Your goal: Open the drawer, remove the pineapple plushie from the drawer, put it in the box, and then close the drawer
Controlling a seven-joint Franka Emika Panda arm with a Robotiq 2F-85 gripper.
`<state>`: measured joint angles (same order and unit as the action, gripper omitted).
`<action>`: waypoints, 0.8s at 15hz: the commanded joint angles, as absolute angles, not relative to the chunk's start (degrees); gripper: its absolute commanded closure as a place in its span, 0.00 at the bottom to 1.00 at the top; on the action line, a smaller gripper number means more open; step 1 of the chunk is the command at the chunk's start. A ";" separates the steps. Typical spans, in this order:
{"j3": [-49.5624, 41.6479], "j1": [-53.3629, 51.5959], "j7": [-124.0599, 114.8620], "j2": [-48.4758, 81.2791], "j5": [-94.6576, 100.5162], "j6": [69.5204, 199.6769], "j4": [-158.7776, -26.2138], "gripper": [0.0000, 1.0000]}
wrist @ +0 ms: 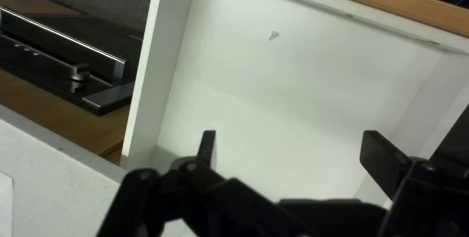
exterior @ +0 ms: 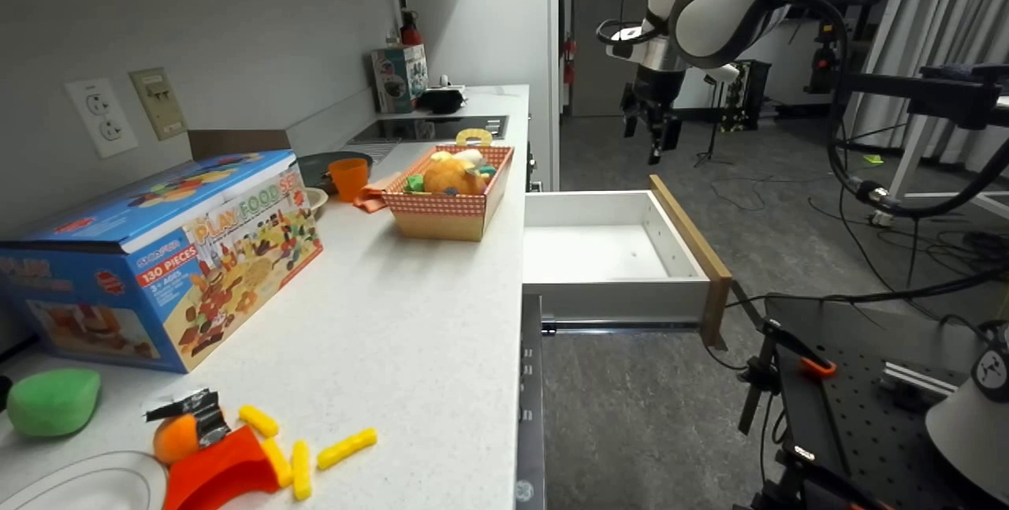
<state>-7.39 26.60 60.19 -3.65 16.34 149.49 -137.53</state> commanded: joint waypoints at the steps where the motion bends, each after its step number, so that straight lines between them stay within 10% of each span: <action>1: -11.21 22.24 59.66 -3.96 16.90 148.04 -137.41 0.00; 12: -14.05 20.85 54.68 2.94 19.68 144.32 -135.52 0.00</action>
<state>-11.73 22.57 57.48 -0.83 18.55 146.06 -137.44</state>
